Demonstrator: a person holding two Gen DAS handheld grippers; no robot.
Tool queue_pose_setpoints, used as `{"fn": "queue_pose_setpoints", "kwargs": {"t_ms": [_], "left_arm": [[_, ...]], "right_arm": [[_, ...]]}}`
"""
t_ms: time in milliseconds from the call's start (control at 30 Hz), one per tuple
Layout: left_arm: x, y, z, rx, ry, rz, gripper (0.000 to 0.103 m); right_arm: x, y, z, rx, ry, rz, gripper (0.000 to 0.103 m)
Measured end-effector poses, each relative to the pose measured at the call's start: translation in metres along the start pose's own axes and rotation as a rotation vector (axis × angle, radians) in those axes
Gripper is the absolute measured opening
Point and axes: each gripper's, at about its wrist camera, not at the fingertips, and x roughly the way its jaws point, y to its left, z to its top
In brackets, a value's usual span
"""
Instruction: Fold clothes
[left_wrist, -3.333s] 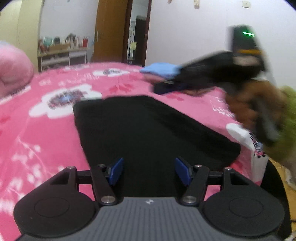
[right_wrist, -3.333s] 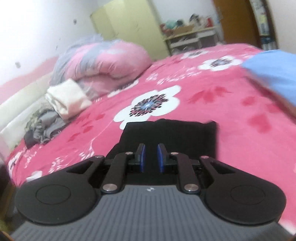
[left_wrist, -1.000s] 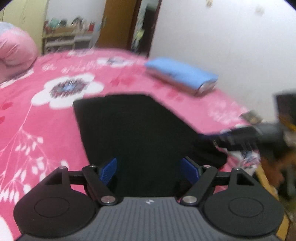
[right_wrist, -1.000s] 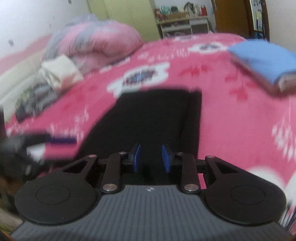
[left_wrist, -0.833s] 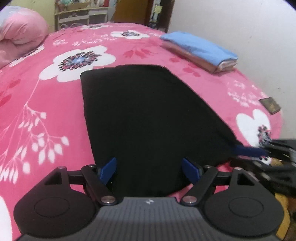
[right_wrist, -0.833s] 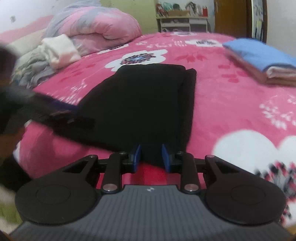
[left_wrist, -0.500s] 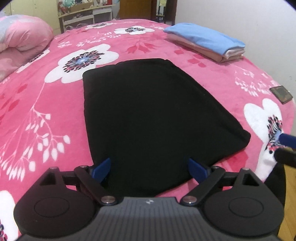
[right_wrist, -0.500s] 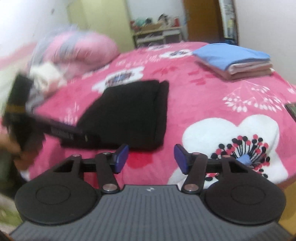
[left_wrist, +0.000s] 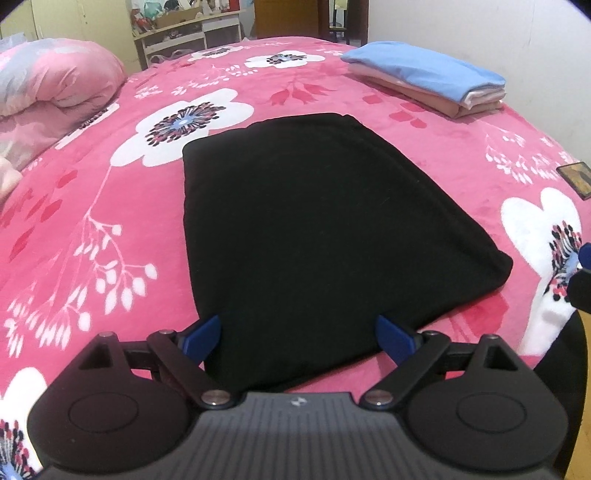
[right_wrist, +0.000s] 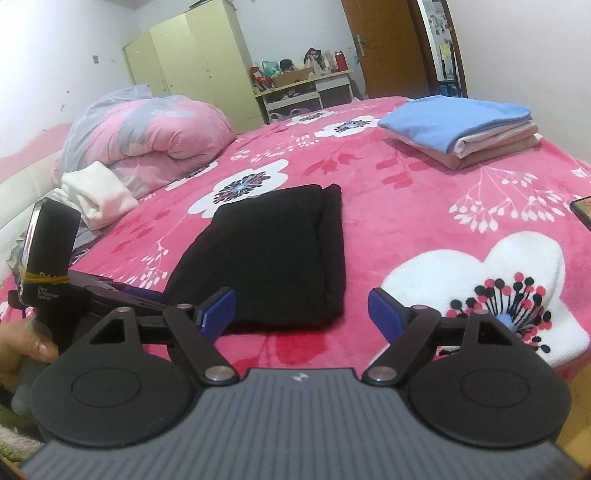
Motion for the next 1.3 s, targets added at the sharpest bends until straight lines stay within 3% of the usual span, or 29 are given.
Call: {"fn": "queue_pose_setpoints", "kwargs": {"t_ms": [767,967,1100,1300], "left_arm": [[-0.006,-0.002,-0.012,-0.002,0.021,0.056,0.093],[-0.007,0.000,-0.014,-0.012,0.021,0.058,0.093],[-0.014,0.010,-0.017,-0.072,-0.015,0.012,0.093],[-0.028,0.052,-0.005,-0.177,-0.131,-0.040,0.094]], "right_arm": [[0.017,0.007,-0.013,0.007,0.034,0.011,0.083],[0.018,0.012,-0.017,0.005,0.033,0.013,0.090],[0.018,0.014,-0.017,0.009,0.013,0.034,0.093],[0.029,0.016,-0.001,-0.035,-0.031,0.031,0.099]]}}
